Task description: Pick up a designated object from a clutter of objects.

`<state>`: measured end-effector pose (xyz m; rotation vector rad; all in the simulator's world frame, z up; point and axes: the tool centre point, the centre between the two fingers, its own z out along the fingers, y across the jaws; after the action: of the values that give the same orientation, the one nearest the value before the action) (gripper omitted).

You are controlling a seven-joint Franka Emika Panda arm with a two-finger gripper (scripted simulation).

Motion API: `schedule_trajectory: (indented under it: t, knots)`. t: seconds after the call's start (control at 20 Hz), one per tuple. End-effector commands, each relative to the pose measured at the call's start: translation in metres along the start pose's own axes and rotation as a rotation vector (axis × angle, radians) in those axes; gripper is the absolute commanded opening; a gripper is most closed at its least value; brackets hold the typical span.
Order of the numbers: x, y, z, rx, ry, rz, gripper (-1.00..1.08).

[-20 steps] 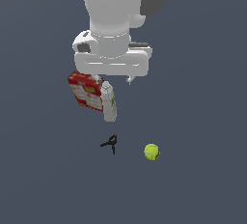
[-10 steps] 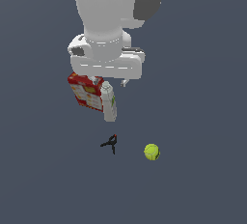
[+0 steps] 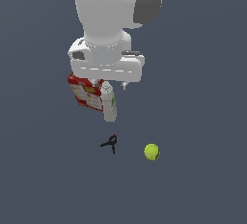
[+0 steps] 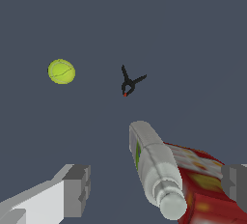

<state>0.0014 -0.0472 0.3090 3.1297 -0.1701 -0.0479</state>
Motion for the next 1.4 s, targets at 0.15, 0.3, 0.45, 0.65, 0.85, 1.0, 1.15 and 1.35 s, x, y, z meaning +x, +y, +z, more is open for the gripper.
schedule_trajectory:
  t: [0.15,0.3,0.45,0.65,0.85,1.0,1.15,1.35]
  knots:
    - [0.015,-0.012,0.013,-0.007,0.002,-0.047,1.00]
    - [0.027,-0.023,0.024,-0.011,0.004,-0.086,1.00]
    - [0.042,-0.037,0.038,-0.016,0.007,-0.135,1.00]
    - [0.064,-0.062,0.064,-0.020,0.011,-0.215,1.00]
    - [0.084,-0.090,0.095,-0.022,0.015,-0.301,1.00]
    - [0.096,-0.111,0.119,-0.020,0.019,-0.365,1.00]
    - [0.106,-0.132,0.144,-0.017,0.022,-0.424,1.00]
    - [0.115,-0.155,0.172,-0.011,0.026,-0.488,1.00]
